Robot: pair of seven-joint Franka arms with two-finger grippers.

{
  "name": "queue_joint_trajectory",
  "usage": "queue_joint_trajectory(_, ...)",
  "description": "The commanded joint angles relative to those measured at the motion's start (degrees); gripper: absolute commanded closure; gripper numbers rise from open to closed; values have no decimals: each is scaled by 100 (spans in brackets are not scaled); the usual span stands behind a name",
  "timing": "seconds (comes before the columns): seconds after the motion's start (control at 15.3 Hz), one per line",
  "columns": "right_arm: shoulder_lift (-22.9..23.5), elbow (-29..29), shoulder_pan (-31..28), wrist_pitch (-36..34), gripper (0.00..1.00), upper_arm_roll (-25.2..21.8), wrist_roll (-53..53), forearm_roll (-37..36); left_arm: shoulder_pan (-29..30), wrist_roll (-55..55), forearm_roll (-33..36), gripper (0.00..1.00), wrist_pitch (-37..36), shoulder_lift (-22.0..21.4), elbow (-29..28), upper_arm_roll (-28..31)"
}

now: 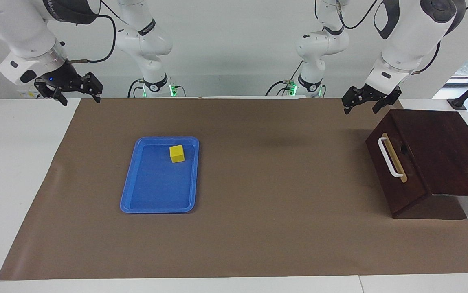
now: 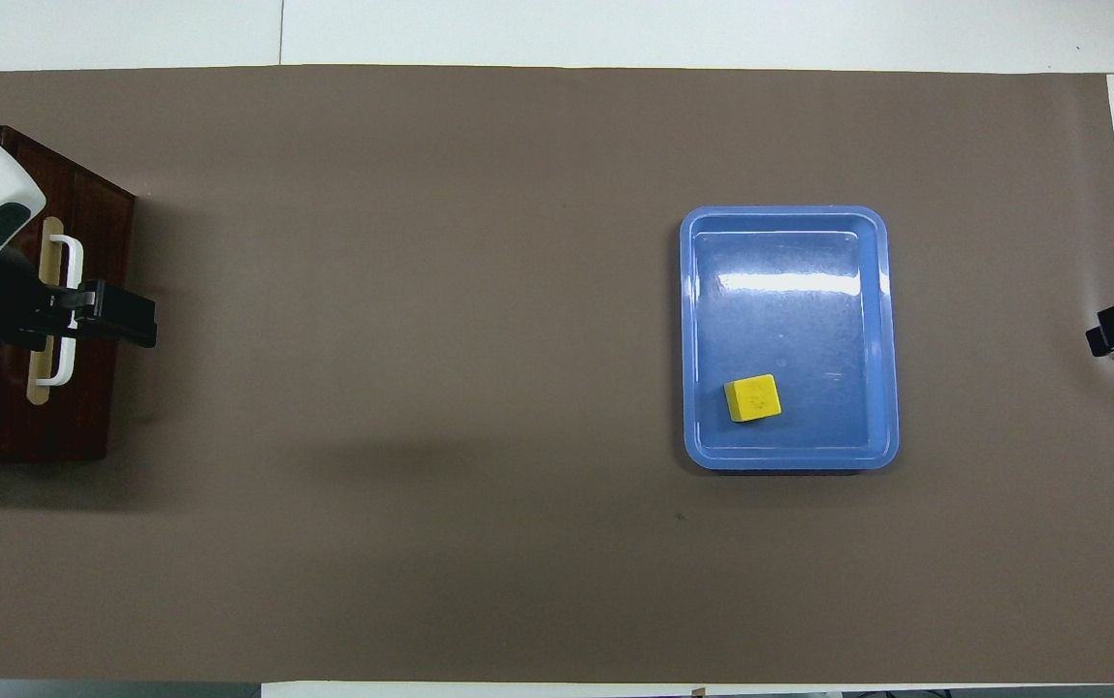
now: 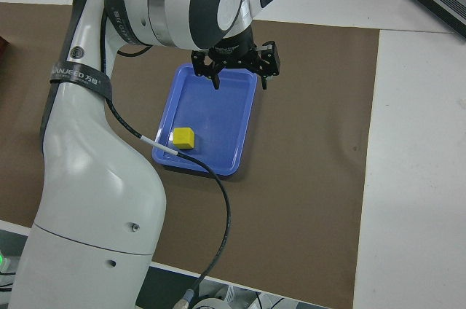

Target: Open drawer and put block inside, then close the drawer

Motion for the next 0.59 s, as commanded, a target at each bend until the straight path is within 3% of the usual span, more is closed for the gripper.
queue_joint_trajectory(0.0,27,61,-102,58,0,75,-105,-128,-28,28,-65,0,164,-195,-253,37)
queue_joint_trajectory(0.52,19,44,12,154,0,101,-167,-348,-28,19,-65,0,164,-231,-332,28)
